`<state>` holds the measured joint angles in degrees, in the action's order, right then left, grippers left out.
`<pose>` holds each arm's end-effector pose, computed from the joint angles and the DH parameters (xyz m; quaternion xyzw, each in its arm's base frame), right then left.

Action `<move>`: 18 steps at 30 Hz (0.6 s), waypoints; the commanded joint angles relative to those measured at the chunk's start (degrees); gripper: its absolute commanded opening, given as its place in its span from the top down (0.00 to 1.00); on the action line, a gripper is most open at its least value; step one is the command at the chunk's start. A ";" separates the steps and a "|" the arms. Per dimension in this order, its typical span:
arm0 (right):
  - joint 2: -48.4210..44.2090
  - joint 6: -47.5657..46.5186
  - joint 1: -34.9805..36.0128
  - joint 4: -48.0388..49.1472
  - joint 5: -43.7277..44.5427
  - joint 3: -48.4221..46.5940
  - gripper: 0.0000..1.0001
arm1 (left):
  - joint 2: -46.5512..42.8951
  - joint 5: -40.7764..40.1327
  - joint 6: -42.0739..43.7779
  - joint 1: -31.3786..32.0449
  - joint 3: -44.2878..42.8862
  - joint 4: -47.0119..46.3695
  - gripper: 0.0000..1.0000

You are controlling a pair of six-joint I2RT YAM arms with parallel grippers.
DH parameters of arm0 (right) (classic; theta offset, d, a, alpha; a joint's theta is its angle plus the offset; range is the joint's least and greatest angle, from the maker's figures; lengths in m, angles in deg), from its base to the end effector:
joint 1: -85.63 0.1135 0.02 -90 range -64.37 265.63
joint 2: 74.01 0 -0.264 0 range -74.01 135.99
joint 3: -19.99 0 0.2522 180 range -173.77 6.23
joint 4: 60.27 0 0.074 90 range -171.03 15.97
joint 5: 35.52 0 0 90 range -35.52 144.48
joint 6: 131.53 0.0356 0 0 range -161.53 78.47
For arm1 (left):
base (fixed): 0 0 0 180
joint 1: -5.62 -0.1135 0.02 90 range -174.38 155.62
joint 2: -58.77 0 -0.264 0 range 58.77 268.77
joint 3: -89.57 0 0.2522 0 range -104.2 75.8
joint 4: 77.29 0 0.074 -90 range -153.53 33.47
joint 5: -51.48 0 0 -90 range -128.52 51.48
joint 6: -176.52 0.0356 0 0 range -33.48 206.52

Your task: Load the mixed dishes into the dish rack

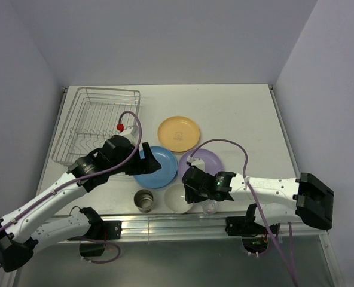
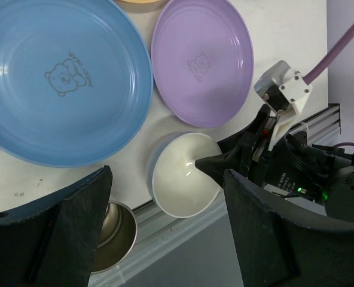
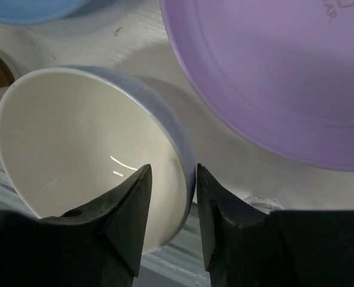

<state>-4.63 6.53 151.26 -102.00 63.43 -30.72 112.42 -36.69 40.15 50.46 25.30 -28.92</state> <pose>0.0958 0.1980 0.1849 -0.1275 0.9556 0.1719 0.2024 0.1396 -0.1405 0.3055 -0.0050 0.8977 -0.3246 0.2978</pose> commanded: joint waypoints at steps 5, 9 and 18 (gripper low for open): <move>2.94 -0.68 0.29 2.21 3.53 -1.89 0.82 | 0.76 0.55 -0.04 0.86 -0.92 -3.06 0.18; 3.39 -0.59 0.12 0.29 4.93 -3.56 1.00 | 1.02 0.81 0.66 0.86 -1.27 -3.23 0.18; -3.46 -2.96 -0.84 -9.73 9.07 -13.67 1.00 | 2.60 2.47 2.78 0.86 -5.48 -2.35 0.14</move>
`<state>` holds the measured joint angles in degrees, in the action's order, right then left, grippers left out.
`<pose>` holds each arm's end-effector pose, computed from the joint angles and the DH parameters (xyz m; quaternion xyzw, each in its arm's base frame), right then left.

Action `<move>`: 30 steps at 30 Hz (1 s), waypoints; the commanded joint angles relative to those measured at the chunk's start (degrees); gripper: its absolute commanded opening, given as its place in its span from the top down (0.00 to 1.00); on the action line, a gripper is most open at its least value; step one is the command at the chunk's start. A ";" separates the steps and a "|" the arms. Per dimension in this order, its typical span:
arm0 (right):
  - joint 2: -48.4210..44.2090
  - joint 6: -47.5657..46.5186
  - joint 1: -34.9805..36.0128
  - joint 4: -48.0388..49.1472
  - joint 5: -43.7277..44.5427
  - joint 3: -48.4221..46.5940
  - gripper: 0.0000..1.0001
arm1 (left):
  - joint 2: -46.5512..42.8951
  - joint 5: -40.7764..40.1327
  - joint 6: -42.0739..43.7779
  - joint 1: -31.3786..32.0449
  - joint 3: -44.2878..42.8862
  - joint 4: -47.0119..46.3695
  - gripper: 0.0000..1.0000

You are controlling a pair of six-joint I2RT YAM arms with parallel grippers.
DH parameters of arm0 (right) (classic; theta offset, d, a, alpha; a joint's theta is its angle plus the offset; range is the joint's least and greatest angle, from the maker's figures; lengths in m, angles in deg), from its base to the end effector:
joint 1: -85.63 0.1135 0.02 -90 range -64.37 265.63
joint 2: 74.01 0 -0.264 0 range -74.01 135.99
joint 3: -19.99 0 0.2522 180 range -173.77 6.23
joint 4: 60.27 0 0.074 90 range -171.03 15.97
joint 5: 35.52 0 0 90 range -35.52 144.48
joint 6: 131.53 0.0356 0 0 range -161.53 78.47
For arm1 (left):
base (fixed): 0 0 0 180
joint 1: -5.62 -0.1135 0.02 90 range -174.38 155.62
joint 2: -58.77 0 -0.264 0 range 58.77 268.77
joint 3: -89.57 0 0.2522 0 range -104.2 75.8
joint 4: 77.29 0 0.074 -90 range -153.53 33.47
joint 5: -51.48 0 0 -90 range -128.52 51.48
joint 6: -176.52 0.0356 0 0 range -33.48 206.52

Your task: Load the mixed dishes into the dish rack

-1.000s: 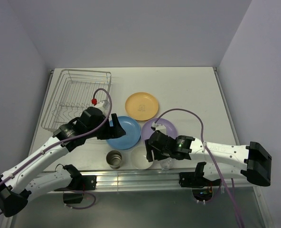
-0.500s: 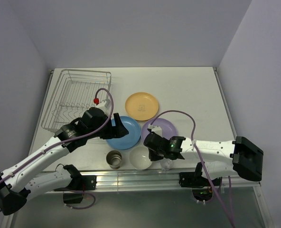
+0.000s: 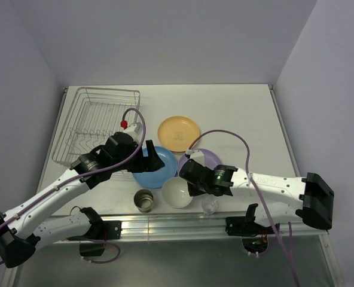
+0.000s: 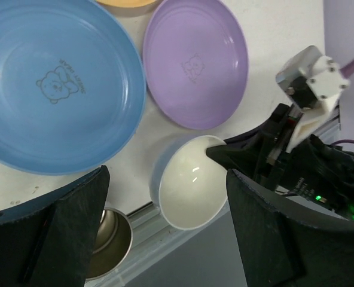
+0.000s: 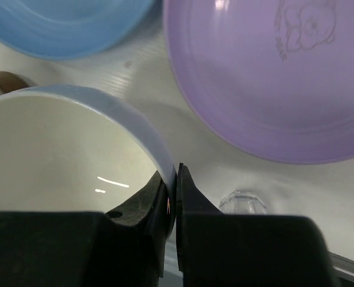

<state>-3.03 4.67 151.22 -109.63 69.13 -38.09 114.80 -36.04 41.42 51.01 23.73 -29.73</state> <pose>0.1034 0.2060 0.2108 -0.1320 0.9543 0.1275 0.2358 0.1447 -0.1489 0.3083 0.0118 0.8976 -0.3263 0.2962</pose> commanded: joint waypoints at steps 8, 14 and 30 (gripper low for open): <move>-14.55 -8.75 -12.48 1.84 -8.57 -8.68 1.00 | -0.66 15.08 -6.57 0.32 -1.72 -12.78 0.13; -16.05 -11.48 -17.24 3.25 -16.59 -10.70 1.00 | 0.39 22.99 -16.67 0.32 0.92 -20.52 0.10; -18.16 -11.57 -19.79 5.10 -21.77 -12.81 1.00 | 0.04 15.36 -18.27 0.32 -0.75 -11.83 0.08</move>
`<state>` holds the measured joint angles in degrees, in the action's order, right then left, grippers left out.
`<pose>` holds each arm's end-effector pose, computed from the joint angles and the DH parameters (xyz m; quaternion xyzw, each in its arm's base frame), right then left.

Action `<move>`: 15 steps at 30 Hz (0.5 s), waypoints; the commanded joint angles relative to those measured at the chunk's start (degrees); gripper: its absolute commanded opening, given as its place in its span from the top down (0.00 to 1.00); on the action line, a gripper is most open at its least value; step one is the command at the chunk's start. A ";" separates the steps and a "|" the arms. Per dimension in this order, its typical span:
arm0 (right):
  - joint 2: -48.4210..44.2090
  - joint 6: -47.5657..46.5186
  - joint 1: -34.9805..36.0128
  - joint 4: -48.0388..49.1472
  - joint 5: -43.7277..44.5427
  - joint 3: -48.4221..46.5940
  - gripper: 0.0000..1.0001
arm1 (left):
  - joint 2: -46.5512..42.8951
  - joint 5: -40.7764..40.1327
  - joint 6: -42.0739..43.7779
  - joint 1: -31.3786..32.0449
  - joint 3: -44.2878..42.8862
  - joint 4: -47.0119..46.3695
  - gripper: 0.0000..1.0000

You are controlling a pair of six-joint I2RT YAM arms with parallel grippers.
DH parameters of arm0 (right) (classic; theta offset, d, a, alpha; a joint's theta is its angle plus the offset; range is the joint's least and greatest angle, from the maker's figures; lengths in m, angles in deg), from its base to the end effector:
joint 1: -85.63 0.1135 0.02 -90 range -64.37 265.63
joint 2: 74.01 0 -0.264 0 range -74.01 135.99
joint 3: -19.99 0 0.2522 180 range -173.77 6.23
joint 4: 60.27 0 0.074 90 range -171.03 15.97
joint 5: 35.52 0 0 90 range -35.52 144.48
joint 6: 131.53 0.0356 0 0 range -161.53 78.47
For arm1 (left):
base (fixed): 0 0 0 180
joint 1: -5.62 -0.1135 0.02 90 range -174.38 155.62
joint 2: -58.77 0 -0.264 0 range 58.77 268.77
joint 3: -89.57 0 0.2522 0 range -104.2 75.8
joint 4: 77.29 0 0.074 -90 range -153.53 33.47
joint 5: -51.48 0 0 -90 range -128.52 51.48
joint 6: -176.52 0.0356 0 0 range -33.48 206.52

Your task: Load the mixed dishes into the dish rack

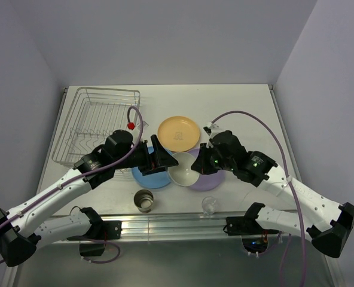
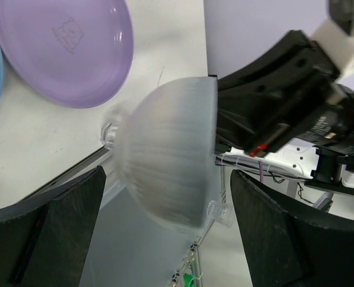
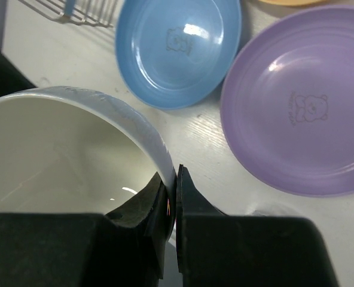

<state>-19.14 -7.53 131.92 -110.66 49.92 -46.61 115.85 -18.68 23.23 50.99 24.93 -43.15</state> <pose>0.1365 0.1469 0.3123 -0.1135 0.8936 0.3065 0.3078 0.1478 -0.1669 0.3202 -0.0411 0.8419 -0.5061 0.1829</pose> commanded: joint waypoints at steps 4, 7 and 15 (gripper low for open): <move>-1.96 0.63 -0.40 6.12 -3.09 -5.08 1.00 | -0.66 -0.85 -1.05 0.25 -1.07 -0.52 0.08; -1.87 0.72 -0.49 6.47 -3.61 -5.70 1.00 | -0.13 0.02 -1.14 0.25 -1.16 -1.22 0.08; -1.08 1.24 -0.67 9.55 -5.64 -4.91 1.00 | -0.48 4.68 -4.12 0.25 1.04 -7.11 0.08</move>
<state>-19.56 -7.31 131.70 -107.33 46.25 -48.34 115.91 -16.72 20.61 50.99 25.28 -45.73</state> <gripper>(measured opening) 0.094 0.921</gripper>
